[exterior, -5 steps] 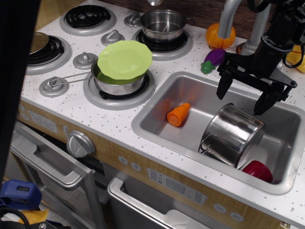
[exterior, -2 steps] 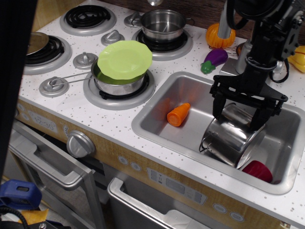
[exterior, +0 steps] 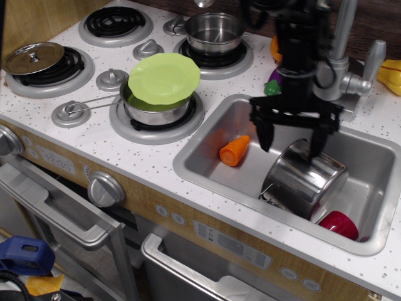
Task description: Flip pot upright in sink
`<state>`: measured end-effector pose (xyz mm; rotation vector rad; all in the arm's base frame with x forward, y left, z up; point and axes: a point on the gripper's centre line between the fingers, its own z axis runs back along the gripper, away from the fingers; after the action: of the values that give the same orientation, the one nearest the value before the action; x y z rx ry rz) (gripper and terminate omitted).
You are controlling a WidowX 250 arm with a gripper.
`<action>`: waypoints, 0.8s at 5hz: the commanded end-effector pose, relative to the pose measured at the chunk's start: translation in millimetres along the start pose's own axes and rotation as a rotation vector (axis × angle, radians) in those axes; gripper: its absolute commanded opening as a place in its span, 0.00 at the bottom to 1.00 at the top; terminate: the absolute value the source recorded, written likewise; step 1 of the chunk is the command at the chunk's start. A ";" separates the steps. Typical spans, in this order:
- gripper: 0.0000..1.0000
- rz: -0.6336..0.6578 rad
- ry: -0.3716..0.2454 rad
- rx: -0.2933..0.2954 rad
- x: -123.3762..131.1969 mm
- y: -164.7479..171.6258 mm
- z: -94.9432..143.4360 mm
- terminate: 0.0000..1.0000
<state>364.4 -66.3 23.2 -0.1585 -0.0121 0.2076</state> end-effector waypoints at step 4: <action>1.00 0.123 -0.211 -0.271 5.0 -27.6 -1.1 0.00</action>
<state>370.4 -99.8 2.6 -0.4064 -0.2119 0.4015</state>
